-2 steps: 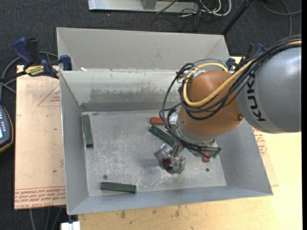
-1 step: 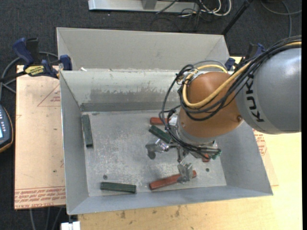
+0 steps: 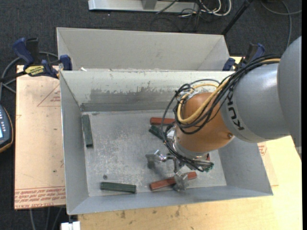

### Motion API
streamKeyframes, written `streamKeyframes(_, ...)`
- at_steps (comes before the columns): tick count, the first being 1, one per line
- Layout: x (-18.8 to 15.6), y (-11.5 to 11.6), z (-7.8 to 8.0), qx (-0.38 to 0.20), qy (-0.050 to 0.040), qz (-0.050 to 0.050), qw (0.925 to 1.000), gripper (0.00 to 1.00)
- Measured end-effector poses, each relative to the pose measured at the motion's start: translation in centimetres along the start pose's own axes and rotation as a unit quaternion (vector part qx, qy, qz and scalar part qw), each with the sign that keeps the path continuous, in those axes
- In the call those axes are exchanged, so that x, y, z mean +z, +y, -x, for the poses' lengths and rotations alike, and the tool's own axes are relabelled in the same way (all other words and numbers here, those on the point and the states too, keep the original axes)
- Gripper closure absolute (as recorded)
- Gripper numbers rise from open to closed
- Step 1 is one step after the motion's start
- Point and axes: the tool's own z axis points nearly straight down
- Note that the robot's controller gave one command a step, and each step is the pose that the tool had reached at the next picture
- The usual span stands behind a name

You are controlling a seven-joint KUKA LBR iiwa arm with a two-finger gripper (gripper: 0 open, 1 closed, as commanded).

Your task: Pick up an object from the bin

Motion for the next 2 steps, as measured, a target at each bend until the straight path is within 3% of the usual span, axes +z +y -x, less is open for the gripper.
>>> streamKeyframes(1, -0.3, 0.0, 0.1, 0.000, -0.0017, -0.001, 1.0000, 1.00)
streamKeyframes(2, -12.9, -2.4, -1.1, -0.011, -0.0040, -0.004, 0.9999, 1.00)
